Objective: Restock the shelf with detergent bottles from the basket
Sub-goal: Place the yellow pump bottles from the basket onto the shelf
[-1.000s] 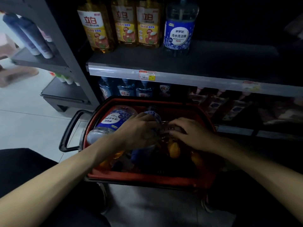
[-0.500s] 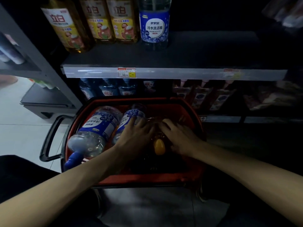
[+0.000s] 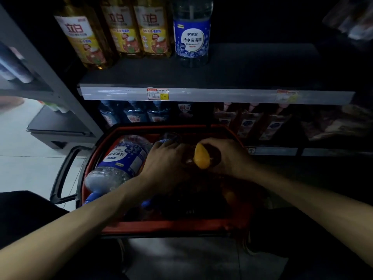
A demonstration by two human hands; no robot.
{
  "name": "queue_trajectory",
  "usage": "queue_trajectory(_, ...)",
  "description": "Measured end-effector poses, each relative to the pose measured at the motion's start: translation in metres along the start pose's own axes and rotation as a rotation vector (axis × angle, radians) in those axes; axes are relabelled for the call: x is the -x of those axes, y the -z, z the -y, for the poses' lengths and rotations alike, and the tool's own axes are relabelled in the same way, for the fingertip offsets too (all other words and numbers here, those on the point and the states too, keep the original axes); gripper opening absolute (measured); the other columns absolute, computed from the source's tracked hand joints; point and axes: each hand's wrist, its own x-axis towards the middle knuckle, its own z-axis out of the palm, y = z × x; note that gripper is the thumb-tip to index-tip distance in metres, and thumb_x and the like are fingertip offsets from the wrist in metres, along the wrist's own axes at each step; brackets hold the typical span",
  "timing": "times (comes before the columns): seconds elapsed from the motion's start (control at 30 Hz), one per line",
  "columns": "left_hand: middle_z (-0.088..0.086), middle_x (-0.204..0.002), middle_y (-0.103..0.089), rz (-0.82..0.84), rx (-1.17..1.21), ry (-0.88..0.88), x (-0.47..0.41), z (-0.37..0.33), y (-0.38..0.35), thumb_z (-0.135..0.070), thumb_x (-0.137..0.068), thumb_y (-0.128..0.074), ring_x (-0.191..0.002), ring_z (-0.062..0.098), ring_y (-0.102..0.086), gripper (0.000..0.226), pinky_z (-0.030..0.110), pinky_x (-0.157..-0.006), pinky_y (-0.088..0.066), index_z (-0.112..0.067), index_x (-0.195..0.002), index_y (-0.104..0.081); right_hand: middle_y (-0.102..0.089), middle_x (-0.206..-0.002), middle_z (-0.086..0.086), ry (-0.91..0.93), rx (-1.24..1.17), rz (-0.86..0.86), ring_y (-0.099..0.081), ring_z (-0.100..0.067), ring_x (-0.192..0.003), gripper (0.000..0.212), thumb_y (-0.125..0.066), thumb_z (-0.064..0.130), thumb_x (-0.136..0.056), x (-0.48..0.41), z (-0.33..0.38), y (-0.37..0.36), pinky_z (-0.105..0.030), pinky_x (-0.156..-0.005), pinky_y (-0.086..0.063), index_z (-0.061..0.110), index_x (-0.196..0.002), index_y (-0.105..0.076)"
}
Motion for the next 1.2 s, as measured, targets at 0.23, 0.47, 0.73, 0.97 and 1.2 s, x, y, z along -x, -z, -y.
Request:
queue_trajectory(0.23,-0.009,-0.122,-0.073,-0.086,0.803,0.054,-0.008,0.026,0.024,-0.023,-0.077,-0.090,-0.112,0.004,-0.069,0.063,0.035,-0.097,-0.059,-0.018,-0.135,-0.065,-0.065,-0.121,0.019,-0.074,-0.254,-0.120,-0.057,0.010,-0.114,0.074,-0.094,0.024,-0.063,-0.012,0.030,0.032,-0.016,-0.097,-0.043,0.026,-0.129,-0.061)
queue_trajectory(0.47,-0.003,-0.120,-0.076,-0.209,1.257,0.122,-0.005,0.035,0.057,-0.014,-0.069,-0.084,-0.114,0.017,-0.072,0.062,0.034,-0.095,-0.060,-0.027,-0.126,-0.065,-0.073,-0.118,0.009,-0.043,-0.415,-0.271,-0.067,-0.007,-0.113,0.080,-0.096,0.041,-0.053,-0.030,0.075,0.048,-0.039,-0.098,-0.055,0.026,-0.125,-0.067)
queue_trajectory(0.73,0.003,-0.117,-0.075,-0.230,1.272,0.212,0.005,0.059,0.082,-0.026,-0.079,-0.083,-0.111,0.023,-0.073,0.054,0.035,-0.088,-0.060,-0.019,-0.128,-0.063,-0.076,-0.112,0.003,-0.064,-0.644,-0.294,-0.071,-0.007,-0.104,0.057,-0.091,0.015,-0.069,-0.050,0.119,0.034,-0.031,-0.090,-0.060,0.017,-0.122,-0.070)
queue_trajectory(0.97,0.005,-0.117,-0.075,-0.255,1.369,0.313,0.025,0.070,0.083,-0.031,-0.077,-0.083,-0.107,0.025,-0.075,0.058,0.052,-0.091,-0.062,-0.016,-0.129,-0.061,-0.076,-0.113,0.000,-0.058,-0.748,-0.263,-0.072,-0.011,-0.106,0.056,-0.084,0.009,-0.079,-0.064,0.133,0.017,-0.026,-0.085,-0.058,0.013,-0.131,-0.064)
queue_trajectory(1.2,0.003,-0.114,-0.077,-0.363,1.416,0.419,0.038,0.080,0.094,-0.039,-0.064,-0.087,-0.105,0.023,-0.076,0.067,0.052,-0.094,-0.060,-0.019,-0.124,-0.065,-0.072,-0.122,0.003,-0.059,-0.690,-0.169,-0.068,-0.004,-0.111,0.064,-0.079,0.017,-0.086,-0.077,0.139,0.003,-0.024,-0.088,-0.058,0.025,-0.143,-0.052)
